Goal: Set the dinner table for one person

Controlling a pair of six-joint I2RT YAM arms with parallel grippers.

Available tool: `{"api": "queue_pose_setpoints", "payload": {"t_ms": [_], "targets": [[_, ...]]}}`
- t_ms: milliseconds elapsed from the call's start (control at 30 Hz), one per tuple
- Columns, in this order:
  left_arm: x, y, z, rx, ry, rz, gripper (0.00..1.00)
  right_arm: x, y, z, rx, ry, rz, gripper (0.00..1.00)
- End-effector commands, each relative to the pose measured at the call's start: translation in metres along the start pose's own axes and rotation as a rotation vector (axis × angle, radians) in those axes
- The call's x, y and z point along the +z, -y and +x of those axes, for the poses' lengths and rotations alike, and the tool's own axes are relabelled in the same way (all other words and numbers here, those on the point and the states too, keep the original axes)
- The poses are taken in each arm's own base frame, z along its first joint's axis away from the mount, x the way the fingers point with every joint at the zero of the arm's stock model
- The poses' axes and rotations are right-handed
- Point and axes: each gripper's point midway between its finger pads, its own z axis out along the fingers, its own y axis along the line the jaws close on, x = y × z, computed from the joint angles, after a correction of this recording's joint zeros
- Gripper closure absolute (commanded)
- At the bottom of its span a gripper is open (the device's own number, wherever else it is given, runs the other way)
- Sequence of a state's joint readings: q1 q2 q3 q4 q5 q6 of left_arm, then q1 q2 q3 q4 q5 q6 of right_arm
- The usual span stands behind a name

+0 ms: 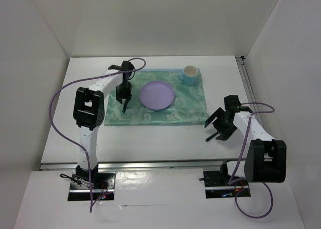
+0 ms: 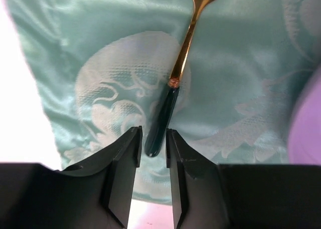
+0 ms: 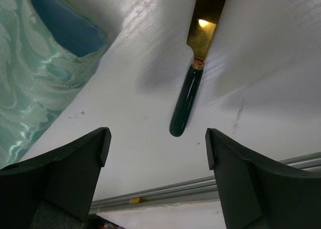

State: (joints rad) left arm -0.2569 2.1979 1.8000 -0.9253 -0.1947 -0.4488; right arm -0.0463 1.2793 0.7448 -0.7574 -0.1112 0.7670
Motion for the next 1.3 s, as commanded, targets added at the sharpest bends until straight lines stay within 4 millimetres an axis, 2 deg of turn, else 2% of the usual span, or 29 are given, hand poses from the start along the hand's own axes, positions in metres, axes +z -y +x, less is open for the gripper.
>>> {"api": "queue_pose_setpoints", "payload": {"t_ms": [0, 33, 67, 100, 200, 233, 367, 500, 533, 567, 633, 667, 700, 733, 767, 833, 867, 933, 1000, 1033, 1067, 1100, 1133, 1167, 1200, 1267], "targets": [[-0.067, -0.009, -0.035, -0.048, 0.163, 0.008, 0.57, 0.006, 0.002, -0.011, 0.039, 0.063, 0.008, 0.12], [-0.075, -0.011, -0.038, -0.052, 0.179, 0.002, 0.55, 0.010, 0.006, -0.011, 0.040, 0.063, 0.022, 0.23], [-0.080, -0.011, -0.040, -0.053, 0.185, 0.004, 0.55, 0.012, 0.007, -0.010, 0.041, 0.054, 0.031, 0.26], [-0.094, -0.011, -0.048, -0.060, 0.217, 0.017, 0.54, 0.018, 0.010, -0.011, 0.043, 0.050, 0.051, 0.27], [-0.116, -0.015, -0.049, -0.055, 0.245, 0.027, 0.53, 0.029, 0.017, -0.004, 0.064, 0.022, 0.081, 0.32], [-0.129, -0.015, -0.050, -0.060, 0.270, 0.047, 0.53, 0.029, 0.015, -0.007, 0.063, 0.032, 0.070, 0.35], [-0.156, -0.014, -0.050, -0.068, 0.322, 0.097, 0.53, 0.038, 0.023, -0.003, 0.090, 0.033, 0.092, 0.38], [-0.176, -0.008, -0.050, -0.097, 0.354, 0.163, 0.53, 0.039, 0.023, -0.011, 0.098, 0.081, 0.093, 0.51], [-0.174, -0.007, -0.048, -0.094, 0.343, 0.170, 0.53, 0.039, 0.025, -0.013, 0.098, 0.090, 0.101, 0.64], [-0.178, -0.007, -0.048, -0.096, 0.352, 0.174, 0.53, 0.039, 0.026, -0.014, 0.098, 0.097, 0.107, 0.68], [-0.182, -0.008, -0.048, -0.097, 0.361, 0.177, 0.53, 0.036, 0.024, -0.019, 0.086, 0.128, 0.097, 0.85], [-0.185, -0.008, -0.050, -0.099, 0.370, 0.181, 0.53, 0.025, 0.017, -0.033, 0.077, 0.182, 0.083, 0.97], [-0.185, -0.009, -0.047, -0.097, 0.359, 0.177, 0.53, 0.017, 0.013, -0.041, 0.060, 0.213, 0.075, 1.00], [-0.197, -0.009, -0.052, -0.102, 0.391, 0.190, 0.53, 0.009, 0.008, -0.051, 0.008, 0.251, 0.063, 1.00], [-0.201, -0.009, -0.048, -0.099, 0.387, 0.201, 0.53, -0.010, -0.006, -0.065, -0.030, 0.306, 0.024, 1.00], [-0.211, -0.008, -0.049, -0.099, 0.405, 0.224, 0.53, -0.029, -0.024, -0.082, -0.160, 0.362, -0.023, 1.00], [-0.211, -0.006, -0.048, -0.097, 0.400, 0.236, 0.53, -0.046, -0.046, -0.092, -0.210, 0.381, -0.089, 1.00], [-0.224, -0.006, -0.046, -0.097, 0.423, 0.258, 0.53, -0.056, -0.070, -0.095, -0.308, 0.370, -0.143, 1.00], [-0.224, -0.005, -0.046, -0.095, 0.420, 0.266, 0.53, -0.056, -0.107, -0.086, -0.476, 0.286, -0.212, 1.00], [-0.228, -0.006, -0.045, -0.096, 0.428, 0.270, 0.53, -0.051, -0.118, -0.079, -0.528, 0.238, -0.231, 1.00], [-0.228, -0.006, -0.045, -0.096, 0.428, 0.270, 0.53, -0.046, -0.126, -0.073, -0.623, 0.190, -0.254, 1.00], [-0.223, -0.005, -0.043, -0.103, 0.413, 0.266, 0.53, -0.033, -0.141, -0.058, -0.676, 0.081, -0.277, 1.00], [-0.225, -0.007, -0.040, -0.104, 0.416, 0.267, 0.53, -0.025, -0.148, -0.045, -0.748, 0.033, -0.277, 1.00], [-0.225, -0.008, -0.041, -0.106, 0.420, 0.257, 0.53, -0.019, -0.151, -0.048, -0.759, 0.024, -0.270, 1.00], [-0.222, -0.008, -0.039, -0.105, 0.411, 0.254, 0.53, -0.007, -0.157, -0.042, -0.795, 0.015, -0.219, 1.00], [-0.226, -0.011, -0.039, -0.109, 0.424, 0.249, 0.53, 0.001, -0.160, -0.041, -0.800, 0.029, -0.160, 1.00]]}}
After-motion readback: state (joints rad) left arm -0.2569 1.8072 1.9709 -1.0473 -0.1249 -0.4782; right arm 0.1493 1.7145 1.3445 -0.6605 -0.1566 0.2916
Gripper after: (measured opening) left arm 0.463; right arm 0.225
